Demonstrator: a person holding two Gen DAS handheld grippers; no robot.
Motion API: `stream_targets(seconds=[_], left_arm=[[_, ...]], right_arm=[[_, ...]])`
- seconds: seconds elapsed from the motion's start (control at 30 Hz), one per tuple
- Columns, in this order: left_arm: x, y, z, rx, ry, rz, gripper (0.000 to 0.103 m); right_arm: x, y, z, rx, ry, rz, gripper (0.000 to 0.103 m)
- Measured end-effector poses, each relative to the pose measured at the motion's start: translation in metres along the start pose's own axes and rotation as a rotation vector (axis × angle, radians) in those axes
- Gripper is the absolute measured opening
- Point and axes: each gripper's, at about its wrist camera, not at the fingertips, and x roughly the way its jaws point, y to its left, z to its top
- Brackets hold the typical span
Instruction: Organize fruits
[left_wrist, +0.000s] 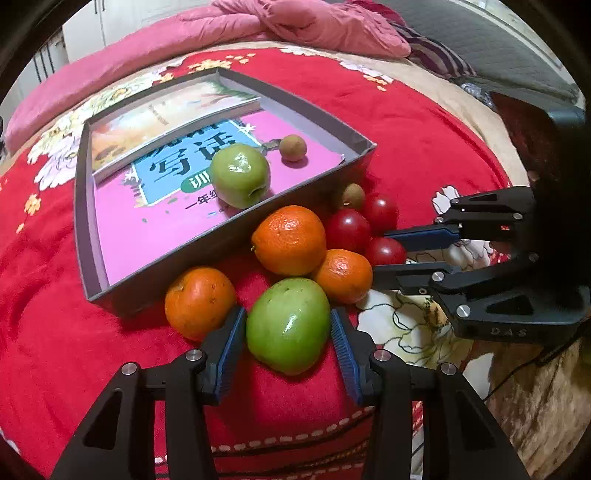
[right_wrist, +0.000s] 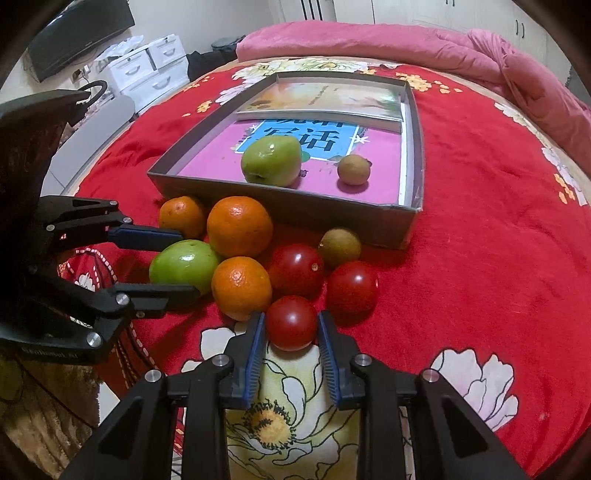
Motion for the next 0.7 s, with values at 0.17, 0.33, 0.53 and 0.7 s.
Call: stream_targets(seconds=[0.17,0.33,0.53,0.7], left_arm=[[0.008,-0.004,-0.002,0.017,0.026,0.014,0.048],[0.01,-0.002,-0.005,-0.031,0.021,0.02,0.048],[0.005,0.004,-0.009,-0.104,-0.002,0.0,0.048],[-0.008,0.012,-0.015,-0.173,-0.02,-0.015,0.048]], right_arm=[[0.0,0.002,0.001,-0.031,-0.003,-0.006,0.029],[-0.007,0.004,-0.001,-0.042,-0.021,-0.015,0.029],[-0.025,-0.003,-0.001,0.013,-0.088,0.031,0.029],[-0.033,-0.005,0.004,0.032,-0.131,0.043,0.029]])
